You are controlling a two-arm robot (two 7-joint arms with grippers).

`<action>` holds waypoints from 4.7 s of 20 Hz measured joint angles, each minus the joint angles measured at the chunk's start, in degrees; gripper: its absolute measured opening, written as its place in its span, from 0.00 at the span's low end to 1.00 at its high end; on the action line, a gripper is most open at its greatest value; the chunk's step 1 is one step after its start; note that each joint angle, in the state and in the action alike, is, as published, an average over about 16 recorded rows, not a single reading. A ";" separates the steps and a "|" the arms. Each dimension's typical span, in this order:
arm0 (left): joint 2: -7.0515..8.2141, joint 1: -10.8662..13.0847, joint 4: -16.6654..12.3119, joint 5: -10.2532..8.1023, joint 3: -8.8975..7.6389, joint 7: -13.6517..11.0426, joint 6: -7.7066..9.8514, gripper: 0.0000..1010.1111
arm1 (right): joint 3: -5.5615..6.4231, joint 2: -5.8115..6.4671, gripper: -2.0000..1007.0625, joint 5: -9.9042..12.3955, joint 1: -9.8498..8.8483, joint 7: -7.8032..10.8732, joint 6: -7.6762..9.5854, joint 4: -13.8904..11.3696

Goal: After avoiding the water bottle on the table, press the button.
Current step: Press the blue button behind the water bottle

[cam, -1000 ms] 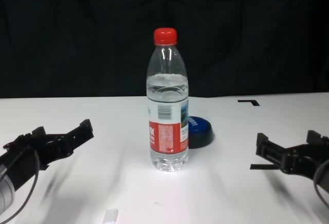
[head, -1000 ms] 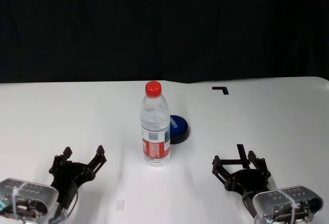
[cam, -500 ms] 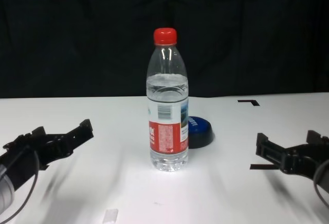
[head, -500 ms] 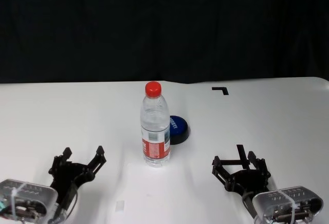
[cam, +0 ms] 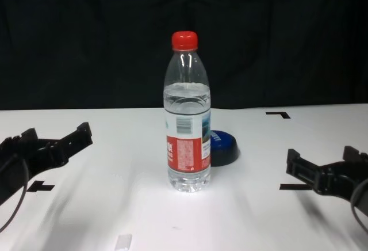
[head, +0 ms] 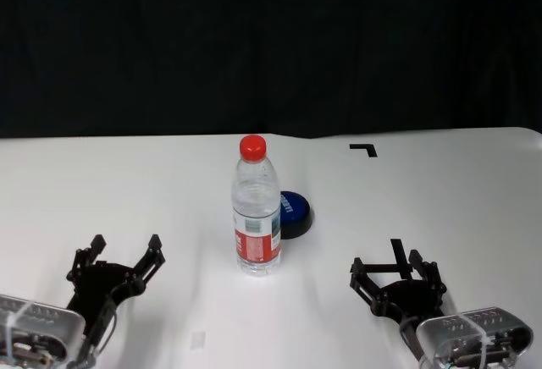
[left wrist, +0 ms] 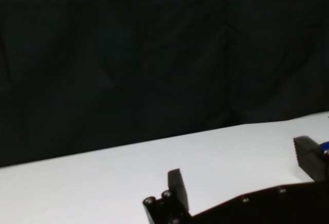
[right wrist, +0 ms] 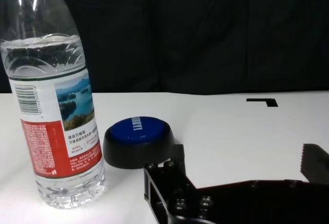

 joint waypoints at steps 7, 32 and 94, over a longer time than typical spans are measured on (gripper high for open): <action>0.90 0.36 -2.03 3.81 -0.16 -1.15 -0.78 1.00 | 0.00 0.00 1.00 0.00 0.00 0.00 0.00 0.00; 4.18 -2.29 -2.19 15.34 2.21 -5.76 -3.44 1.00 | 0.00 0.00 1.00 0.00 0.00 0.00 0.00 0.00; 4.24 -10.96 6.84 7.92 9.18 -12.30 -5.71 1.00 | 0.00 0.00 1.00 0.00 0.00 0.00 0.00 0.00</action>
